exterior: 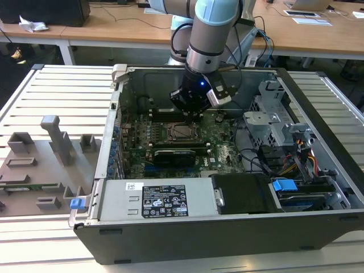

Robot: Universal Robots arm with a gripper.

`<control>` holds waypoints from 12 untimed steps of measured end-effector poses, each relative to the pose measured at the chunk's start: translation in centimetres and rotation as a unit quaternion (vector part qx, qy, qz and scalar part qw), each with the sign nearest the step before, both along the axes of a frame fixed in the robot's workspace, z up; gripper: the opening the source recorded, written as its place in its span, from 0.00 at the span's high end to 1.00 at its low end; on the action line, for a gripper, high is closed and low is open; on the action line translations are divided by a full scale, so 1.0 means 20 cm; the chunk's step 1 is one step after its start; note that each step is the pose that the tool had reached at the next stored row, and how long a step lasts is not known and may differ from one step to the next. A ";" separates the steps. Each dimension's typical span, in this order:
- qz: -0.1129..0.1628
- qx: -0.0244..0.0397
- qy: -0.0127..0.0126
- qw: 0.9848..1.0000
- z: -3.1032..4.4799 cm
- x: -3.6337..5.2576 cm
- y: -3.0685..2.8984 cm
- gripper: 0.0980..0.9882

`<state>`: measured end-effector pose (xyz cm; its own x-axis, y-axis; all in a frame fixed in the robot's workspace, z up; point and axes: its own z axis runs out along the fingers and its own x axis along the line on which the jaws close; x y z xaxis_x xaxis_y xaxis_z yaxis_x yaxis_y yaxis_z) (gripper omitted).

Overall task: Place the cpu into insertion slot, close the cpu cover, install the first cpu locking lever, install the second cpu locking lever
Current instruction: 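Install the first cpu locking lever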

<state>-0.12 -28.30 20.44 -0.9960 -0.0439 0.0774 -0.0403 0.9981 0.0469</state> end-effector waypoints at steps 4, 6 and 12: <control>0.000 0.000 0.001 1.000 -0.021 0.004 -0.004 0.99; 0.000 0.000 0.001 1.000 -0.023 0.004 -0.004 0.99; 0.000 0.000 0.000 1.000 0.008 0.005 -0.003 0.99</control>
<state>-0.03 -28.35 20.60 -0.9960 -0.0440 0.0772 -0.0405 0.9981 0.0465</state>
